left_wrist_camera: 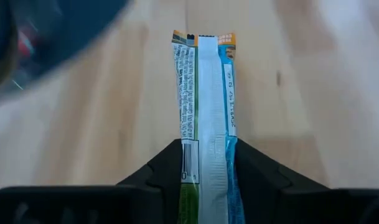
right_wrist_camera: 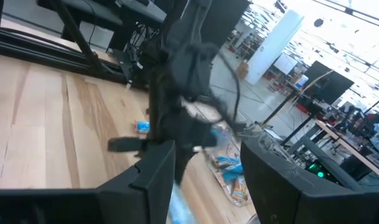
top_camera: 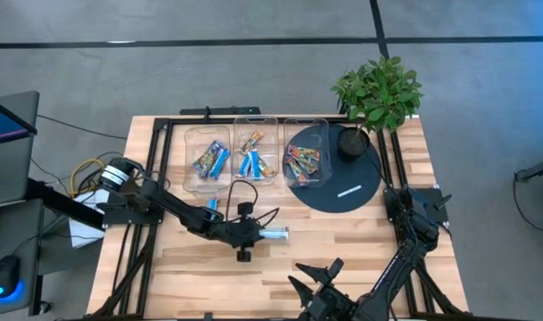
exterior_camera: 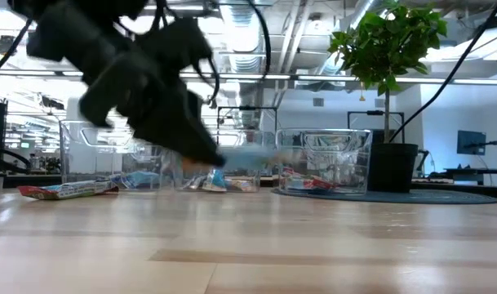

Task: Pick and place Granola Bars by type
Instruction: Put the orange granola bar into the middle transparent bin

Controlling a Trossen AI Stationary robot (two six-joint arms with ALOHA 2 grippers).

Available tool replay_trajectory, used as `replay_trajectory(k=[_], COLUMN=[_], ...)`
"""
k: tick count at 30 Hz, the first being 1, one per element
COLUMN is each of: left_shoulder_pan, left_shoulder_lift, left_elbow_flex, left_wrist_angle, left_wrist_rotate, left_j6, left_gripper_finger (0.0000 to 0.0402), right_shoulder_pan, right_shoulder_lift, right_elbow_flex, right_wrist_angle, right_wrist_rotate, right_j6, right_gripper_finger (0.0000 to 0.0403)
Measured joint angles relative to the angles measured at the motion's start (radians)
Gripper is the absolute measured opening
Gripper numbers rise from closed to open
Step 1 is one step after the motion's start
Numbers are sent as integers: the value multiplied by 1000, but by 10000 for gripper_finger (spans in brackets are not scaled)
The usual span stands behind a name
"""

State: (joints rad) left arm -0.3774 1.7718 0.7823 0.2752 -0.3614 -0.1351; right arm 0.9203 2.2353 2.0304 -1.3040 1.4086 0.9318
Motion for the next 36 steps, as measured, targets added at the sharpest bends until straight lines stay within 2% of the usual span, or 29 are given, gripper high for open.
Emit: replay_trajectory(k=[4, 8, 10, 14, 17, 20, 25, 29, 32, 36], left_shoulder_pan=[-10, -14, -3, 48, 128, 236, 419, 534, 588, 613], left_shoulder_lift=[-72, -174, -230, -345, -403, -417, -370, -325, -302, -295], left_elbow_flex=[1, 1, 2, 2, 3, 3, 0, 0, 0, -1], left_wrist_angle=[-13, -16, -40, -133, -224, -281, -260, -232, -232, -233], left_wrist_rotate=[-58, -139, -201, -388, -456, -412, -187, -83, -20, 34], left_j6=[32, 75, 94, 115, 101, 75, 83, 87, 89, 110], left_gripper_finger=[99, 104, 105, 102, 100, 103, 107, 104, 108, 137], right_shoulder_pan=[0, 0, 0, 0, 0, 0, 0, 0, -5, -13], right_shoulder_lift=[0, 0, 0, 0, 0, 0, 0, 0, 0, 0], right_elbow_flex=[0, 0, 0, 0, 0, 0, 0, 0, 0, 0], right_wrist_angle=[0, -1, 0, 0, 0, 0, 0, 0, -1, -1], right_wrist_rotate=[-3, -4, -3, -4, -4, -3, -3, -4, -26, -54], right_j6=[0, 0, 0, 1, 1, 1, 1, 2, 2, 2], right_gripper_finger=[175, 176, 177, 177, 175, 176, 177, 175, 176, 177])
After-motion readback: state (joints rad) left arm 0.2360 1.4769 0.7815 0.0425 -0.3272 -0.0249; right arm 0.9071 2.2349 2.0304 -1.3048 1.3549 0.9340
